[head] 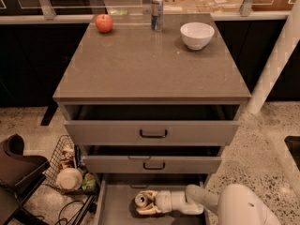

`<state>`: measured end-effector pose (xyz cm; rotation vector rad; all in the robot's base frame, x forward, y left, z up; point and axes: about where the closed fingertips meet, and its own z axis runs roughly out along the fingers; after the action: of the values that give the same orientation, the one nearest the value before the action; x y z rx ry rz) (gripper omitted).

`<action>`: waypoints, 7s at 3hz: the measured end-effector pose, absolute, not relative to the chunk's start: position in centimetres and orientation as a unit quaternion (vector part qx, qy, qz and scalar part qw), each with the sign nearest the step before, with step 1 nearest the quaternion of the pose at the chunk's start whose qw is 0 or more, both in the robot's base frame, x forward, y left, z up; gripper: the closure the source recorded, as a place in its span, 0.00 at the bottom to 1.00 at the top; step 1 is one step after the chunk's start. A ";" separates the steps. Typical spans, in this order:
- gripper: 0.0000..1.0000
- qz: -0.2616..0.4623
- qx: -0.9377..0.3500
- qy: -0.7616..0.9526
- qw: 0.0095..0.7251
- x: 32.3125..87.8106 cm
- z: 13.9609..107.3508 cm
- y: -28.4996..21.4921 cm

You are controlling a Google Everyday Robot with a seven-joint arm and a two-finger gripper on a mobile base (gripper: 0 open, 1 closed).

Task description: Pick orange can from bottom drawer and place on counter

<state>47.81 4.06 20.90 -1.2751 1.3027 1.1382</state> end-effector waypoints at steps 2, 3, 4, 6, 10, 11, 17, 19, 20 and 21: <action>1.00 0.449 -0.554 0.503 0.488 45.6 26.9 1.5; 1.00 0.426 -0.564 0.492 0.509 44.4 30.4 -0.3; 1.00 0.399 -0.566 0.483 0.536 43.3 34.5 -2.2; 1.00 0.368 -0.562 0.499 0.548 41.5 43.5 -3.9; 1.00 0.342 -0.527 0.571 0.528 40.3 56.3 -3.1; 1.00 0.362 -0.500 0.587 0.523 38.9 59.7 -2.9; 1.00 0.279 -0.498 0.617 0.541 44.5 85.1 -6.7; 1.00 0.295 -0.478 0.625 0.542 48.7 91.4 -7.6; 1.00 0.307 -0.465 0.630 0.540 52.3 94.3 -9.1; 1.00 0.327 -0.453 0.624 0.547 55.9 95.9 -11.0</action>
Offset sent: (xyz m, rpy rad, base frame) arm -0.0369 -0.0515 0.1023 -0.0118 -0.1591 0.0327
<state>55.87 -11.04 95.89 -1.0731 1.4784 0.7751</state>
